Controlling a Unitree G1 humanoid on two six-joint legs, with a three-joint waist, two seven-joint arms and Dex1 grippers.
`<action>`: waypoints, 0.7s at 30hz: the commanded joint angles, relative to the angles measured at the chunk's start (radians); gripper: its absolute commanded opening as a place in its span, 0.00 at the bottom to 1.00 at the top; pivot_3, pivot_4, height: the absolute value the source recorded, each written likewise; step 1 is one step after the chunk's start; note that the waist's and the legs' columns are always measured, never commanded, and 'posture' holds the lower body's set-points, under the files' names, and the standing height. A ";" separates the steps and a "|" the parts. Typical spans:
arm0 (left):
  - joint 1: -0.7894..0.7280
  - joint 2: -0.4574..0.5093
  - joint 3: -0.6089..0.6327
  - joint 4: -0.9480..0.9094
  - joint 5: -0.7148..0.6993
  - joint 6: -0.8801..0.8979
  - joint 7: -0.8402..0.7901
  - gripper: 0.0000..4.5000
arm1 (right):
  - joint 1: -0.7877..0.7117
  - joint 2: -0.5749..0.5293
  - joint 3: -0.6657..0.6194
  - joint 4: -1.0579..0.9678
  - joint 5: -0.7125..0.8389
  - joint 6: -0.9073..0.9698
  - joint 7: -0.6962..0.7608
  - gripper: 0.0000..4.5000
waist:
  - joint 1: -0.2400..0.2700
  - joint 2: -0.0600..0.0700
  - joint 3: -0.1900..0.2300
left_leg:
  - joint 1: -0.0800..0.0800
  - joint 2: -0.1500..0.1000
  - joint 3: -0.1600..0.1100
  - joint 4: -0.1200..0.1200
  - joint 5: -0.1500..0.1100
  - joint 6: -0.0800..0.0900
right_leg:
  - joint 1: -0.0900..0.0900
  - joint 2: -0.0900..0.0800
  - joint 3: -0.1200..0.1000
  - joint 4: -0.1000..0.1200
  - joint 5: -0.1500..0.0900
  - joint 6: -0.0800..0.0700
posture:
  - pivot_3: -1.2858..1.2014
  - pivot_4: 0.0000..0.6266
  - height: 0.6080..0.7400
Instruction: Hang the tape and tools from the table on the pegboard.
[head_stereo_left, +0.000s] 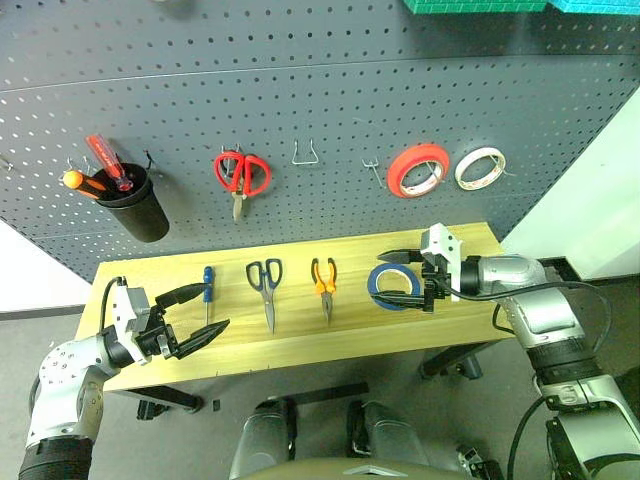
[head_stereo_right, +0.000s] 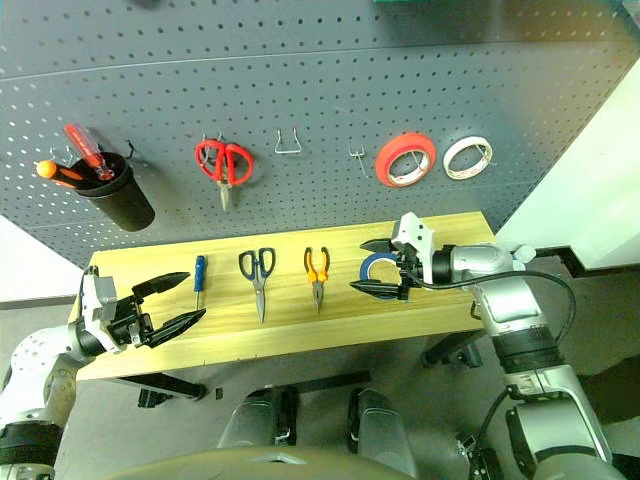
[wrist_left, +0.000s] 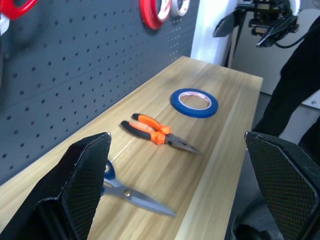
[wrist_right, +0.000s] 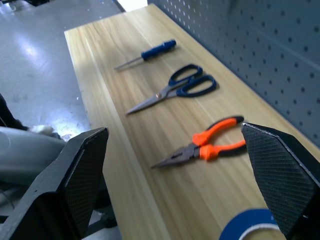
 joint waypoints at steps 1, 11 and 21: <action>-0.009 0.024 0.018 -0.021 -0.005 0.002 -0.001 1.00 | 0.007 -0.012 -0.029 -0.046 0.022 0.002 -0.005 1.00 | 0.000 0.000 0.001 | -0.001 0.000 0.000 0.000 0.000 0.000 | -0.001 0.000 0.000 0.000 0.000 0.000 | 0.56 0.29 1.00; -0.024 0.023 -0.002 -0.056 -0.005 0.044 0.016 1.00 | 0.038 0.007 -0.034 -0.075 0.024 0.037 -0.071 1.00 | -0.002 -0.001 0.002 | -0.001 0.000 0.001 0.000 0.000 0.000 | -0.002 0.000 0.000 0.000 0.000 0.000 | 0.55 0.24 1.00; -0.095 0.001 -0.073 0.001 0.038 0.036 -0.023 1.00 | 0.071 -0.040 -0.030 -0.047 -0.007 0.007 -0.059 1.00 | -0.005 -0.001 0.002 | -0.001 -0.001 0.001 0.001 0.000 0.000 | -0.002 0.000 0.000 0.000 0.000 0.000 | 0.53 0.26 1.00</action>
